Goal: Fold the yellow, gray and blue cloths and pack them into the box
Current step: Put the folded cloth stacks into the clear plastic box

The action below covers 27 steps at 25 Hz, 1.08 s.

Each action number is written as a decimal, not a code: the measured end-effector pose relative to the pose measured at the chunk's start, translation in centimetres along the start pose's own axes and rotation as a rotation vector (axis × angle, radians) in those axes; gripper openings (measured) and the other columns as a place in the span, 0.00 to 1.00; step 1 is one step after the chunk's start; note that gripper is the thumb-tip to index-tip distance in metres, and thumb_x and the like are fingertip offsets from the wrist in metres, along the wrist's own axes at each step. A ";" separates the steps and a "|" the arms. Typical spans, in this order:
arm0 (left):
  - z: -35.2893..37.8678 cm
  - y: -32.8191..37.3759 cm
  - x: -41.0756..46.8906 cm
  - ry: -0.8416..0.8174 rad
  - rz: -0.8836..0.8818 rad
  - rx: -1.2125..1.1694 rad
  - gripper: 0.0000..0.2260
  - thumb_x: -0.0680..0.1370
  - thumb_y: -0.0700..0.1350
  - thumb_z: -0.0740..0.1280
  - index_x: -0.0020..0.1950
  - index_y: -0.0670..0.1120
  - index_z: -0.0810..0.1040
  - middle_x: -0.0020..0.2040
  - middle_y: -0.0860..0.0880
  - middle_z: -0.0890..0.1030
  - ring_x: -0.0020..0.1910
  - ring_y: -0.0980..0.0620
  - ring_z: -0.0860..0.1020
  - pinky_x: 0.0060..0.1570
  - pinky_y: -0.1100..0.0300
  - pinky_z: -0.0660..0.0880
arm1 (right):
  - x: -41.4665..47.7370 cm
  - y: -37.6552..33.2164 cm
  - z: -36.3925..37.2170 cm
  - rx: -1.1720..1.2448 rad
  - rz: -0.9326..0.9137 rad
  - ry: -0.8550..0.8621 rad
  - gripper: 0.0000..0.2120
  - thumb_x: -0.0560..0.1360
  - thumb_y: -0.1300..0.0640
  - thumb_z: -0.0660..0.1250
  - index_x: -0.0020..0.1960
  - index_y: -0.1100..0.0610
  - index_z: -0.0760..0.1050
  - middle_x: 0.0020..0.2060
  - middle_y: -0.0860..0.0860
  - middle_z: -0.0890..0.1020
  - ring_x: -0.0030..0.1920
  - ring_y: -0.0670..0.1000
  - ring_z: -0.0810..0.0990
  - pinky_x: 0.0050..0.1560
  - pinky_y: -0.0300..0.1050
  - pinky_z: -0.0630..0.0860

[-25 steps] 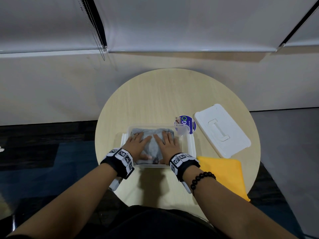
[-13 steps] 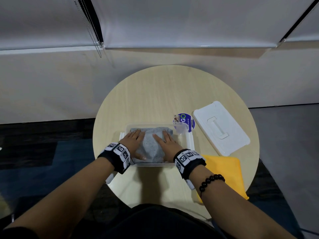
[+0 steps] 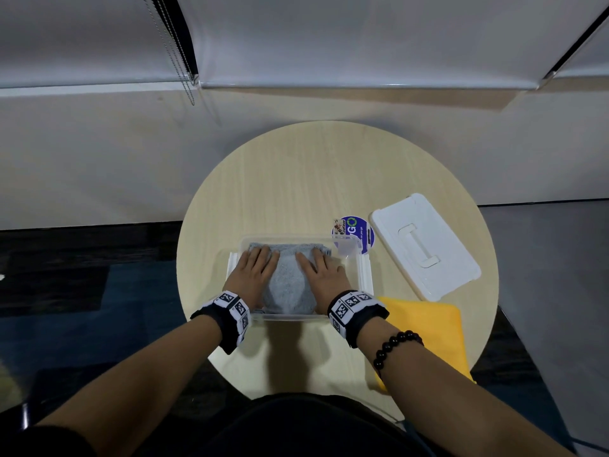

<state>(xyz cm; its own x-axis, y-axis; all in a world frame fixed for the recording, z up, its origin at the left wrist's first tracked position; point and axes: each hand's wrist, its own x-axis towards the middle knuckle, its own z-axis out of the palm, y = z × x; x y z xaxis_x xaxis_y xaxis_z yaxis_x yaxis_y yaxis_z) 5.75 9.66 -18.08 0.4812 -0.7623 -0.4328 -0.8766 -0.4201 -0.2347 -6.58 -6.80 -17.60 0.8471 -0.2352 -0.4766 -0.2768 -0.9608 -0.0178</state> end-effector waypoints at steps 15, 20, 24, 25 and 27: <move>-4.7 1.0 -1.3 -0.150 -0.110 -0.136 0.41 0.77 0.47 0.69 0.81 0.41 0.46 0.80 0.39 0.51 0.80 0.39 0.51 0.78 0.44 0.48 | -3.9 2.8 -2.2 0.669 -0.094 -0.040 0.48 0.73 0.61 0.72 0.82 0.53 0.45 0.80 0.58 0.49 0.80 0.60 0.54 0.77 0.52 0.61; -9.2 7.7 -1.3 0.090 -0.132 -0.389 0.26 0.79 0.43 0.63 0.77 0.46 0.64 0.77 0.40 0.63 0.75 0.41 0.64 0.73 0.48 0.61 | -8.8 9.4 -0.7 1.097 0.045 0.380 0.20 0.80 0.68 0.56 0.67 0.52 0.74 0.53 0.50 0.81 0.50 0.48 0.82 0.58 0.48 0.78; -12.0 16.2 -0.8 0.249 -0.014 -0.556 0.18 0.80 0.43 0.62 0.71 0.47 0.72 0.68 0.44 0.73 0.64 0.42 0.73 0.63 0.48 0.70 | -11.6 15.4 2.4 0.966 0.309 0.406 0.17 0.83 0.65 0.54 0.64 0.54 0.76 0.58 0.53 0.82 0.58 0.52 0.81 0.60 0.53 0.78; -12.2 18.3 -0.7 0.235 0.031 -0.637 0.17 0.81 0.43 0.61 0.71 0.47 0.72 0.67 0.45 0.73 0.62 0.42 0.75 0.61 0.47 0.73 | -12.2 16.6 3.3 0.911 0.331 0.347 0.16 0.83 0.65 0.55 0.65 0.54 0.75 0.62 0.54 0.80 0.63 0.53 0.79 0.62 0.52 0.76; -12.1 22.2 -0.6 0.169 0.143 -0.682 0.17 0.83 0.43 0.59 0.72 0.48 0.70 0.66 0.46 0.73 0.60 0.42 0.77 0.57 0.45 0.76 | -13.3 18.4 5.4 0.773 0.323 0.198 0.17 0.83 0.64 0.57 0.69 0.54 0.73 0.68 0.54 0.75 0.67 0.55 0.76 0.65 0.53 0.74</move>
<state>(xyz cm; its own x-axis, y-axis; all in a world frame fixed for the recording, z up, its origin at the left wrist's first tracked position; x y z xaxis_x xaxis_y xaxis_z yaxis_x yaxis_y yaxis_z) -13.98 -5.20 -12.52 0.4039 -0.8755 -0.2653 -0.7606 -0.4825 0.4344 -25.39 -20.58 -16.29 0.7174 -0.5701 -0.4004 -0.6880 -0.4897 -0.5356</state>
